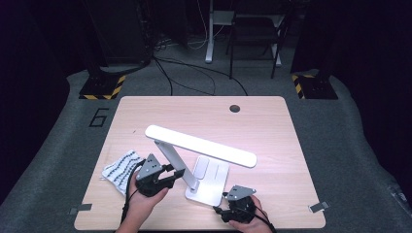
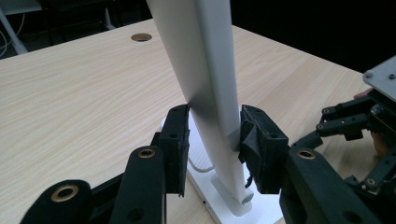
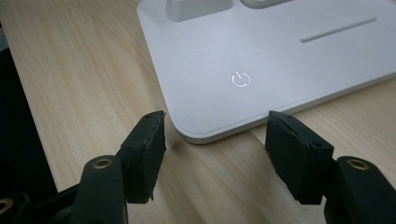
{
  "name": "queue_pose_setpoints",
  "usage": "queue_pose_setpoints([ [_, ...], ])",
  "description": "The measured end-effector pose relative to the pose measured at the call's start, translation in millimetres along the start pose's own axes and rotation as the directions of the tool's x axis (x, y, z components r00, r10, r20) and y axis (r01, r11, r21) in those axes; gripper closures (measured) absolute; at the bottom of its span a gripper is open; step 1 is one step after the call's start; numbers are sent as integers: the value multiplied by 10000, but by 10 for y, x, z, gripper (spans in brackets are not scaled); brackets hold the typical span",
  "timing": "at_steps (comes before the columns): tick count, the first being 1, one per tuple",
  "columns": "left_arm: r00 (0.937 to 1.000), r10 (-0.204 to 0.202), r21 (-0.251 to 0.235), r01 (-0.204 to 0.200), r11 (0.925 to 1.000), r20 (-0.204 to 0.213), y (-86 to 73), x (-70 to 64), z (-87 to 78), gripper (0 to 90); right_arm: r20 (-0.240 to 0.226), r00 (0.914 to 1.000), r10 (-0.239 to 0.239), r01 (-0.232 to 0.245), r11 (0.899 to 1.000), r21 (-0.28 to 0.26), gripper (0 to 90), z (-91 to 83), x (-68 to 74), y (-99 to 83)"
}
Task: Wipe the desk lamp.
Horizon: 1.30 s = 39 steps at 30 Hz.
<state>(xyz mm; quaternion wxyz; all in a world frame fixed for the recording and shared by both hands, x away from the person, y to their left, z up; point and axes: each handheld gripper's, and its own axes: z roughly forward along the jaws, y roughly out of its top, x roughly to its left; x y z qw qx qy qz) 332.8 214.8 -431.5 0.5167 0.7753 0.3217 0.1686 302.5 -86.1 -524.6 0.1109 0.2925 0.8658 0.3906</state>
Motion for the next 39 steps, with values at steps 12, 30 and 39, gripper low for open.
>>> queue_pose_setpoints([
  [12, 9992, -137, 20, 138, 9999, -363, -16, 135, -33, 649, -249, 9984, -513, 498, 9970, -591, 511, 70, 193, 79],
  [30, 9990, -151, 41, 153, 9999, -411, -13, 285, 110, 696, -763, 9961, -447, 386, 9961, -793, 510, 173, 256, 153],
  [39, 9963, -508, 54, 513, 9987, -696, -22, 401, 86, 542, -780, 9933, -854, 798, 9942, -719, 485, 279, 321, 232],
])
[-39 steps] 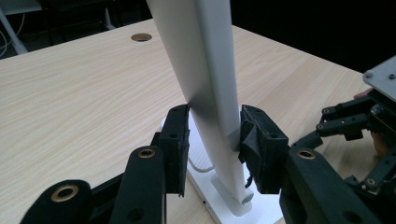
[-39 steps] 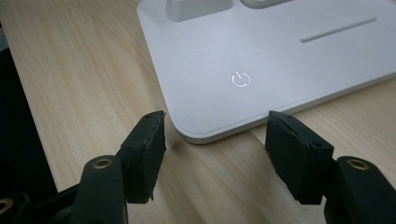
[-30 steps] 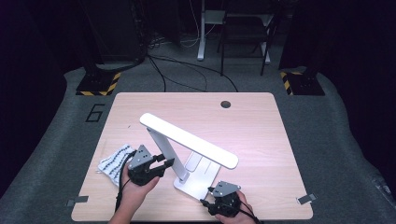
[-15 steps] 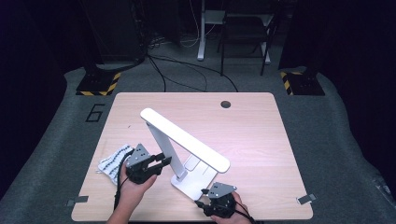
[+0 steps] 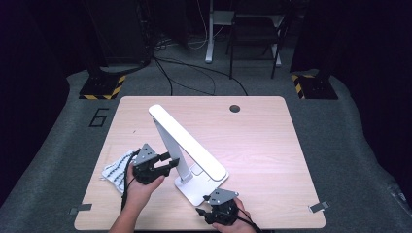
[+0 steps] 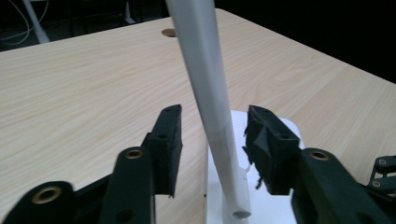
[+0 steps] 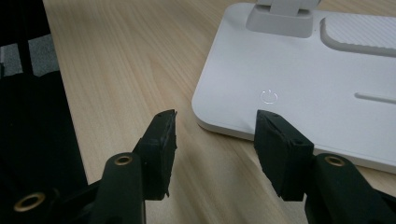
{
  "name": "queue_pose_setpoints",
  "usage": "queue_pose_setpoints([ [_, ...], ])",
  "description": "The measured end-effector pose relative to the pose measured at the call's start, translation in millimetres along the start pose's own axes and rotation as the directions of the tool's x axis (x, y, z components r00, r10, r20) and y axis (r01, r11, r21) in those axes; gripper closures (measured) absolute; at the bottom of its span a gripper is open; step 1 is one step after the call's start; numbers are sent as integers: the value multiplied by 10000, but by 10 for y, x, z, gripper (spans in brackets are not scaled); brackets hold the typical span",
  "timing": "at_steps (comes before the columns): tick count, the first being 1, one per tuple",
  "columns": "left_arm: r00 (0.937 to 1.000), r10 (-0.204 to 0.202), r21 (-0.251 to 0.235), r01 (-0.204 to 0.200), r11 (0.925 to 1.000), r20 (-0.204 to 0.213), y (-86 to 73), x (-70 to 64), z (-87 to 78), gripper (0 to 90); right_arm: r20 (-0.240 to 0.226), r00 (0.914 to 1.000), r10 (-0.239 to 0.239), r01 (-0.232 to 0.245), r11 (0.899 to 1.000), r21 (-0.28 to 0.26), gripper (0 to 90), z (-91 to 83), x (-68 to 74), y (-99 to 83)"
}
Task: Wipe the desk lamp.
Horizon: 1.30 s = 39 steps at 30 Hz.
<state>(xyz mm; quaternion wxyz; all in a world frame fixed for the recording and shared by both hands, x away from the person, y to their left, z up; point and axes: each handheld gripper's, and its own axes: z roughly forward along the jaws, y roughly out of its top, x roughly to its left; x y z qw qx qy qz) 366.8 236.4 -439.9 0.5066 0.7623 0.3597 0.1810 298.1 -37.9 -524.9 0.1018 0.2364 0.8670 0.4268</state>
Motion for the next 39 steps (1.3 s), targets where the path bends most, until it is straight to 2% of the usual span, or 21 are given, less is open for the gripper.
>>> queue_pose_setpoints([
  [5, 9997, -147, -58, 146, 9999, -182, -33, 13, -91, 505, 82, 9999, -129, 129, 9999, -25, 487, 54, -8, 43],
  [6, 9996, -149, -156, 145, 9998, -243, -45, 10, -98, 502, 103, 9999, 15, -15, 10000, -3, 488, 65, -3, 53],
  [10, 9997, -150, -44, 150, 9999, -183, -88, 11, -139, 492, 41, 9997, 243, -243, 9997, -37, 488, 126, -14, 102],
  [12, 9997, -163, 34, 164, 9999, -154, -122, 5, -152, 479, 20, 9999, 142, -142, 9999, -68, 488, 159, -23, 126],
  [16, 9997, -190, 177, 192, 9997, -132, -179, -16, -151, 457, -96, 9999, -33, 33, 10000, -22, 487, 209, -29, 164],
  [18, 9997, -237, 221, 239, 9995, -86, -220, -26, -147, 449, -160, 9999, 36, -37, 10000, -39, 487, 241, -25, 189],
  [21, 9997, -262, 473, 260, 9985, 32, -291, -53, -130, 434, -183, 9998, -118, 118, 9999, -1, 487, 282, -22, 223],
  [24, 9999, -87, 802, 91, 9967, -55, -365, -89, -88, 425, -191, 9996, -193, 194, 9998, 18, 486, 318, -23, 253],
  [30, 9999, 97, 931, -84, 9956, -130, -432, -103, -36, 404, -295, 9994, -158, 160, 9998, 73, 477, 373, -52, 302],
  [39, 9999, -11, 1040, 27, 9946, -163, -488, -84, -10, 389, -173, 9995, -265, 266, 9996, 80, 464, 455, -82, 358],
])
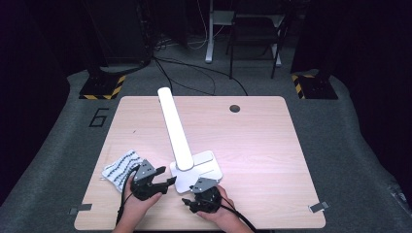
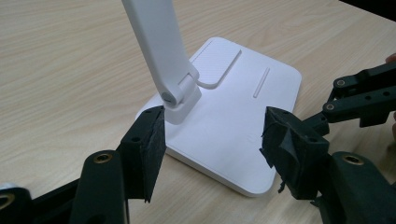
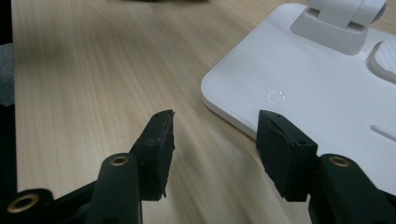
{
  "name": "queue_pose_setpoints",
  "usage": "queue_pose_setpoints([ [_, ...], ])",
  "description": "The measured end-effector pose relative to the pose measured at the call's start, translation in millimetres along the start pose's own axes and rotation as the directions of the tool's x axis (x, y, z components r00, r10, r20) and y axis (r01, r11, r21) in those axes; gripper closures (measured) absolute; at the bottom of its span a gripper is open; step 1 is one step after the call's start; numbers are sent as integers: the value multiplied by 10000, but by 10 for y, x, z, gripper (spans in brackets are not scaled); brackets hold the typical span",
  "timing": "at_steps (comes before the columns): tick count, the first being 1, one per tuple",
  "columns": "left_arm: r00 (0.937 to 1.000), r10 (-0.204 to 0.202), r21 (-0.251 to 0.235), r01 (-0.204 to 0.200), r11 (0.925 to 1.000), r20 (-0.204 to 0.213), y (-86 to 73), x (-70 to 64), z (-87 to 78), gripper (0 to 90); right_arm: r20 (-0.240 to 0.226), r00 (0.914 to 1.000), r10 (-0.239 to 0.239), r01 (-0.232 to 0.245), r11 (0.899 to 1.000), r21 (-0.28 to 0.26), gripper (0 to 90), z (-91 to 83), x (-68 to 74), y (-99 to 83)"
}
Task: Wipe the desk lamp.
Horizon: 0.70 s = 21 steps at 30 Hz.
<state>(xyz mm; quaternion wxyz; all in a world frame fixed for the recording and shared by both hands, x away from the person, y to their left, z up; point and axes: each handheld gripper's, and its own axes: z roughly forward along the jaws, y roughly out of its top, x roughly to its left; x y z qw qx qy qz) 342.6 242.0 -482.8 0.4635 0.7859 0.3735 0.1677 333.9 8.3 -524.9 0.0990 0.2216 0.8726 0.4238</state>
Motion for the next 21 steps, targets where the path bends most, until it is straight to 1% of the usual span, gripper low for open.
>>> queue_pose_setpoints([
  [1, 10000, -7, 82, 7, 10000, -45, -19, 8, 20, 386, 103, 9999, 72, -72, 10000, -12, 463, 16, -16, 14],
  [2, 10000, -34, 60, 35, 10000, -83, -31, 15, 35, 384, 74, 9998, 163, -163, 9999, 38, 463, 21, -18, 20],
  [3, 9999, -88, 95, 89, 9999, -98, -44, 20, 48, 383, 79, 9999, 71, -71, 10000, 30, 460, 28, -34, 28],
  [4, 9999, -152, 159, 153, 9998, -63, -56, 29, 55, 380, 164, 9997, 206, -206, 9998, 14, 454, 35, -29, 33],
  [6, 9996, -231, 171, 234, 9996, -143, -82, 40, 79, 374, 233, 9997, 54, -57, 9999, 96, 432, 25, -40, 39],
  [7, 9996, -282, 245, 285, 9993, -96, -92, 41, 86, 372, 344, 9994, 10, -16, 9999, 157, 421, 8, -45, 36],
  [8, 9996, -282, 245, 285, 9993, -96, -92, 41, 86, 370, 344, 9994, 10, -16, 9999, 157, 421, 8, -45, 36],
  [9, 9997, -220, 376, 224, 9990, -95, -113, 30, 114, 368, 494, 9988, -31, 22, 9998, 176, 415, -57, -79, 17],
  [11, 9998, -220, 510, 220, 9985, 6, -133, 9, 148, 368, 638, 9979, 118, -125, 9999, 109, 408, -128, -118, -8],
  [12, 9998, -220, 510, 220, 9985, 6, -133, 9, 148, 368, 638, 9979, 118, -125, 9999, 109, 408, -128, -118, -8],
  [13, 10000, -43, 654, 44, 9978, -6, -141, -13, 170, 368, 954, 9950, 296, -286, 9995, -120, 403, -220, -190, -43],
  [15, 9999, -100, 652, 100, 9978, -11, -147, -29, 184, 366, 1194, 9917, 478, -448, 9986, -274, 397, -300, -259, -73],
  [16, 10000, -27, 676, 30, 9977, -57, -148, -32, 188, 363, 1307, 9900, 534, -493, 9982, -346, 393, -328, -286, -86],
  [17, 9999, -88, 675, 92, 9977, -75, -154, -43, 197, 358, 1380, 9880, 692, -644, 9972, -392, 390, -361, -315, -102],
  [18, 9999, -72, 696, 78, 9975, -93, -161, -49, 206, 352, 1539, 9856, 705, -646, 9970, -428, 389, -400, -359, -120],
  [19, 10000, 21, 758, -16, 9971, -74, -164, -49, 209, 349, 1690, 9821, 831, -765, 9960, -455, 386, -425, -384, -135],
  [20, 10000, -54, 809, 58, 9967, -61, -172, -62, 220, 349, 1772, 9813, 748, -682, 9967, -432, 385, -445, -413, -146],
  [21, 10000, 31, 866, -25, 9962, -65, -178, -72, 232, 349, 1898, 9780, 864, -795, 9959, -435, 385, -463, -433, -158],
])
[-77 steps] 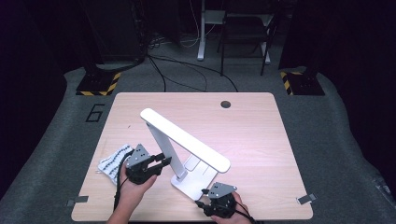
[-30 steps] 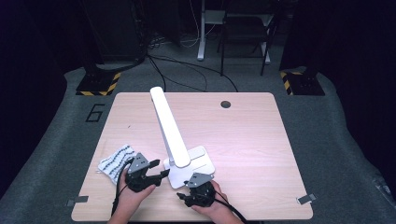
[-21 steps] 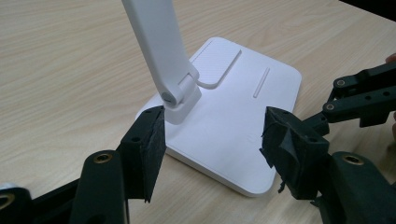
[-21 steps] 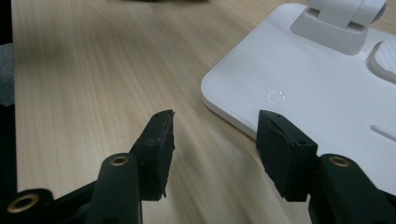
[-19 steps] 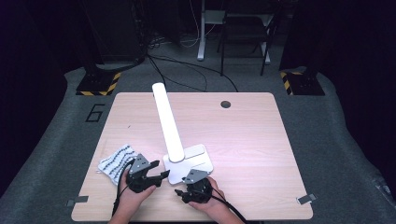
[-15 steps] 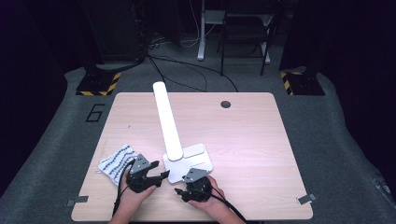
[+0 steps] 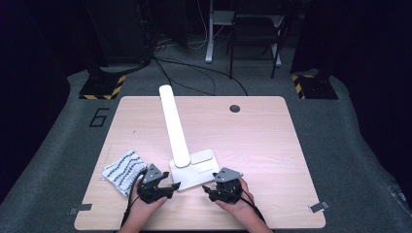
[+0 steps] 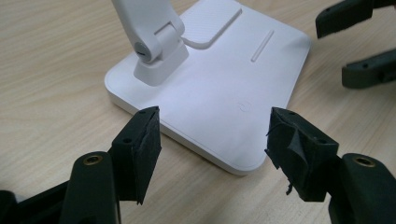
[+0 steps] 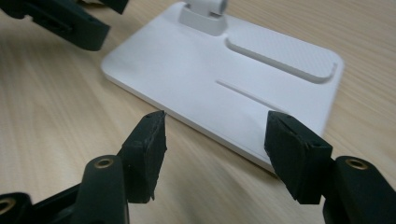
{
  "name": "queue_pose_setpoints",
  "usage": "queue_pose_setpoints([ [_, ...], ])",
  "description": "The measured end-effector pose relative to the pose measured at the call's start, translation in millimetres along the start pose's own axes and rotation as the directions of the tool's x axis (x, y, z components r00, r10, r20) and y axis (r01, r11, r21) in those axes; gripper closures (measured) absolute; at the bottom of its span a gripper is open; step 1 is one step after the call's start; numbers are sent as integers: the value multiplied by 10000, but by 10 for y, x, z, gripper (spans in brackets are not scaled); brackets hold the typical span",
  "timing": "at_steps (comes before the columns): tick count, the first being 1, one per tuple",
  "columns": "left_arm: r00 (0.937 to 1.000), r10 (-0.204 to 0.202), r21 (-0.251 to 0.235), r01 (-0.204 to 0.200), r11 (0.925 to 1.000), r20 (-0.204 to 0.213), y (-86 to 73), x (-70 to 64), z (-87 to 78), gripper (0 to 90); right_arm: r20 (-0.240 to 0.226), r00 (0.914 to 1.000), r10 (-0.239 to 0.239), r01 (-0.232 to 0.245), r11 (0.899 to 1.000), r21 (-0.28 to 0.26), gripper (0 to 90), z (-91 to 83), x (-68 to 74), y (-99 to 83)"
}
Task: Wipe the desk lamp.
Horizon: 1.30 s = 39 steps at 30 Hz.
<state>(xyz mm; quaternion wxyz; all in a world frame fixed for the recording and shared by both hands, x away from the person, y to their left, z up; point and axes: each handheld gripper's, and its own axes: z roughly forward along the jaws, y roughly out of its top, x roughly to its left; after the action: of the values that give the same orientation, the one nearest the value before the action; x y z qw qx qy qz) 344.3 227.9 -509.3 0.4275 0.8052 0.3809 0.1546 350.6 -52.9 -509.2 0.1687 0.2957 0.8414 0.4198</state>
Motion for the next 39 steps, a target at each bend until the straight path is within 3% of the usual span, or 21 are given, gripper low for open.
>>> queue_pose_setpoints([
  [5, 9999, 87, 162, -90, 9998, 146, -16, -33, 22, 339, 404, 9986, 329, -331, 9994, 57, 377, -8, -119, -48],
  [13, 9998, 200, 328, -202, 9993, 68, -47, -82, 61, 299, 601, 9959, 672, -698, 9967, 420, 347, 37, -241, -103],
  [27, 9995, 313, 608, -319, 9976, 102, -67, -161, 136, 299, 608, 9938, 932, -967, 9936, 582, 328, 148, -231, -114],
  [39, 9998, 154, 602, -147, 9981, -107, -76, -82, 104, 313, 382, 9974, 604, -628, 9959, 645, 352, 132, -149, -115],
])
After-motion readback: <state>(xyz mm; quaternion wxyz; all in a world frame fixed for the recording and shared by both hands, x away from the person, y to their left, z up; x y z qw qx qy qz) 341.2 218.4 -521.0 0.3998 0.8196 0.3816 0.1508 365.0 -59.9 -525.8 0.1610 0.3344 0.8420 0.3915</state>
